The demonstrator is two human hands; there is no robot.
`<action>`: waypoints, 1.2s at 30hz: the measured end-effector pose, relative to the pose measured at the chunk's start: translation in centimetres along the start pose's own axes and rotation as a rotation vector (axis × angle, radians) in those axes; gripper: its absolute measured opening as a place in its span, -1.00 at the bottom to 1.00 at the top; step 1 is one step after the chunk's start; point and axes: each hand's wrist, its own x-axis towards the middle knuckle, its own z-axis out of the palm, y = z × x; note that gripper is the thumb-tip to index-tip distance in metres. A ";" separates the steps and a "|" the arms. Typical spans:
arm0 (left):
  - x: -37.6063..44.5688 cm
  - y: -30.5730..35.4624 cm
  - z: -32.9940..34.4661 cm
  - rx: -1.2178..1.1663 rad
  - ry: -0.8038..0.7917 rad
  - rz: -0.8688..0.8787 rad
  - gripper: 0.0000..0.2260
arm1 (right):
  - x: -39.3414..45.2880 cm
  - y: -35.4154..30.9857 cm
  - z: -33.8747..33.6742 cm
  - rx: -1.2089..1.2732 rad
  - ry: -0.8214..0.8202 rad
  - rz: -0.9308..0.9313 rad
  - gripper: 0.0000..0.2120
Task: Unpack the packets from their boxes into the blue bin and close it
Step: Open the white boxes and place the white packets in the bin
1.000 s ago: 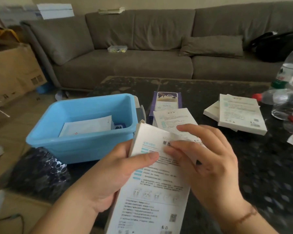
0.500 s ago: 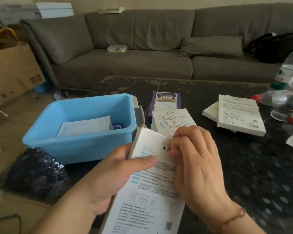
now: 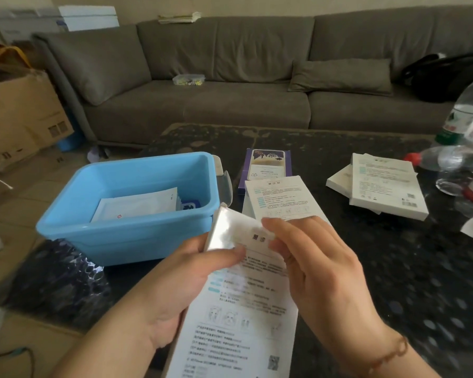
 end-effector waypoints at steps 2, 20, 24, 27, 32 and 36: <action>0.1 0.1 -0.4 -0.018 0.037 0.000 -0.73 | -0.1 -0.2 0.1 0.012 -0.010 -0.014 -0.60; 0.1 -0.4 -0.6 0.015 -0.014 -0.002 -0.68 | 0.4 -0.1 0.3 -0.053 -0.030 0.043 -0.88; 0.2 -0.6 -0.5 0.024 -0.029 0.009 -0.71 | 0.4 -0.6 0.7 -0.092 -0.095 0.092 -0.85; 0.3 -0.7 -0.5 0.028 -0.058 0.002 -0.64 | 0.4 -0.6 0.7 -0.138 -0.141 0.140 -0.88; 0.3 -1.0 -0.6 0.038 -0.076 -0.010 -0.66 | 0.7 -1.3 0.2 -0.032 -0.230 0.227 -0.88; 0.1 -1.1 -1.1 0.088 -0.138 -0.020 -0.77 | 2.0 -1.0 -1.5 0.241 -0.365 0.584 -0.74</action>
